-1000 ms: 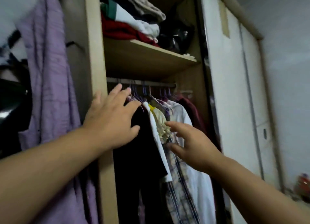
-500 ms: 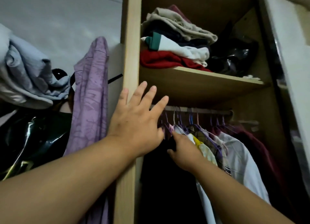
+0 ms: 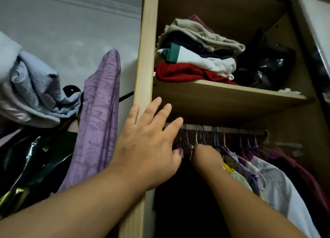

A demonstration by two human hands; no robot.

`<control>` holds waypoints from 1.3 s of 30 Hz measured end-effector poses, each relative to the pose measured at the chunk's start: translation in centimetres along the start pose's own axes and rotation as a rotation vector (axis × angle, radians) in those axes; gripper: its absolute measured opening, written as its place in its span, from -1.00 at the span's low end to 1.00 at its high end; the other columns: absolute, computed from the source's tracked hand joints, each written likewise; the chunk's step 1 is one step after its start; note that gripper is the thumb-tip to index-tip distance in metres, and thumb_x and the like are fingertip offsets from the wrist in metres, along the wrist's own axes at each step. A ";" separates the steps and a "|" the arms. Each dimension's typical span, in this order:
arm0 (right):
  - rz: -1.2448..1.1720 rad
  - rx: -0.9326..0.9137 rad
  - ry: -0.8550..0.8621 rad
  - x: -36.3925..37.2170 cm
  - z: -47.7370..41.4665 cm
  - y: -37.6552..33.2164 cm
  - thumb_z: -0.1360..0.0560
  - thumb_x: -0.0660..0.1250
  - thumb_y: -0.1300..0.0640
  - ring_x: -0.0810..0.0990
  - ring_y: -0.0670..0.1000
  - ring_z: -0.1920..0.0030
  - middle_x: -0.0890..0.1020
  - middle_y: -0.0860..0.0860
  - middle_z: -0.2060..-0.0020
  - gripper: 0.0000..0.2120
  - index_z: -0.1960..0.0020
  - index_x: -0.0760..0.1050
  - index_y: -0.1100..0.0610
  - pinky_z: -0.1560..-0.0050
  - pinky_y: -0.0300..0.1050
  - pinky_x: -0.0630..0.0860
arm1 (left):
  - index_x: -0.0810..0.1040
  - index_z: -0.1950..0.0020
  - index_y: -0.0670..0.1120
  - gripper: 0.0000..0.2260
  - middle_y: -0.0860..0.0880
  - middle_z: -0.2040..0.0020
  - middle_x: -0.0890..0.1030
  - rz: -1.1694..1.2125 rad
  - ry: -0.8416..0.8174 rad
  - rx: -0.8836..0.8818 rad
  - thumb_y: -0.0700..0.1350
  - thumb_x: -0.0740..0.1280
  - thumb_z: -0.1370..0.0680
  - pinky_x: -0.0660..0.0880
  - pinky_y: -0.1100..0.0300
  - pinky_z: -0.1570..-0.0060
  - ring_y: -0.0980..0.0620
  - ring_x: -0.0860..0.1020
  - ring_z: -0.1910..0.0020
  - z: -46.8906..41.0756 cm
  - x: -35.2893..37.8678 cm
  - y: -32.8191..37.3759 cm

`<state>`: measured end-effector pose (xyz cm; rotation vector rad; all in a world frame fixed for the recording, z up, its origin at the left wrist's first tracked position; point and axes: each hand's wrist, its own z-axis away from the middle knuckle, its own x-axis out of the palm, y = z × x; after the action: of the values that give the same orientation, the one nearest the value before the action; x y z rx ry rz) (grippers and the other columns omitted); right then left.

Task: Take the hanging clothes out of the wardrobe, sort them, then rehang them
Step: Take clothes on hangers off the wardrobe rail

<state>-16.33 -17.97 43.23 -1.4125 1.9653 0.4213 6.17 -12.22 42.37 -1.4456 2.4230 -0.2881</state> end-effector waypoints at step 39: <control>-0.211 0.093 0.239 -15.3 21.1 14.8 -0.49 0.36 0.04 0.61 -0.11 0.17 0.67 -0.17 0.21 -0.85 -0.02 0.66 -0.03 0.23 -0.32 0.45 | 0.41 -0.38 0.13 -0.52 0.05 -0.47 0.33 0.130 -0.170 0.006 0.18 0.17 -0.47 -0.03 -0.18 -0.42 -0.02 0.08 -0.52 0.1 -0.9 1.8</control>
<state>-20.11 10.98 36.65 -1.6510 1.9639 0.0656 5.14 -10.63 41.84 -1.2483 2.3619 -0.1365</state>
